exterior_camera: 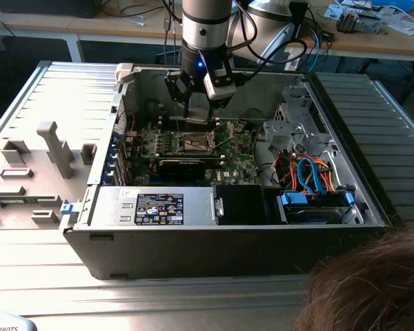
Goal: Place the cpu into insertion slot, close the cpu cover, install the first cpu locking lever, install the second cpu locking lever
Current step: 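Place the cpu into insertion slot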
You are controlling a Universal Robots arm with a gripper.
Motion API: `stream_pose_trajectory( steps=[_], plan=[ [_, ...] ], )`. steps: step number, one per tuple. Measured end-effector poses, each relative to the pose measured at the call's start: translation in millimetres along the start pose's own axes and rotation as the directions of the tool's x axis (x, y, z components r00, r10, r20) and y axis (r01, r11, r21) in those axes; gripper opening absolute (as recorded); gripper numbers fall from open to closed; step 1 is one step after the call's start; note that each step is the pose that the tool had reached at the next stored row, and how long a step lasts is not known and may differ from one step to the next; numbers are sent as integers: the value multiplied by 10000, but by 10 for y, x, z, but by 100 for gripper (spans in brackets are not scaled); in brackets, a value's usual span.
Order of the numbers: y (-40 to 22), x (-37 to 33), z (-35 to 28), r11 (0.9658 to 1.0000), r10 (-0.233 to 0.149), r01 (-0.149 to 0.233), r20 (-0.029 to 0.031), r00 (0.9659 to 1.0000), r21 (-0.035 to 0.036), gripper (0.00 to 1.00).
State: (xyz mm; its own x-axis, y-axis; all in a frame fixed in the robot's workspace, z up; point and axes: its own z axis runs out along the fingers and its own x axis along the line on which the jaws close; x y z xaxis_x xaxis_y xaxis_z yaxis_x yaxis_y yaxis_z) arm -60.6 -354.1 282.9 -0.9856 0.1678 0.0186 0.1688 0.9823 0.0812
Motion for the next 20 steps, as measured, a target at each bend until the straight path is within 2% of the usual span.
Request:
stream_pose_trajectory(
  steps=[20],
  plan=[
    [-2, 0, 22, 9986, 527, -527, 43, 9986, -9, 54]
  ],
)
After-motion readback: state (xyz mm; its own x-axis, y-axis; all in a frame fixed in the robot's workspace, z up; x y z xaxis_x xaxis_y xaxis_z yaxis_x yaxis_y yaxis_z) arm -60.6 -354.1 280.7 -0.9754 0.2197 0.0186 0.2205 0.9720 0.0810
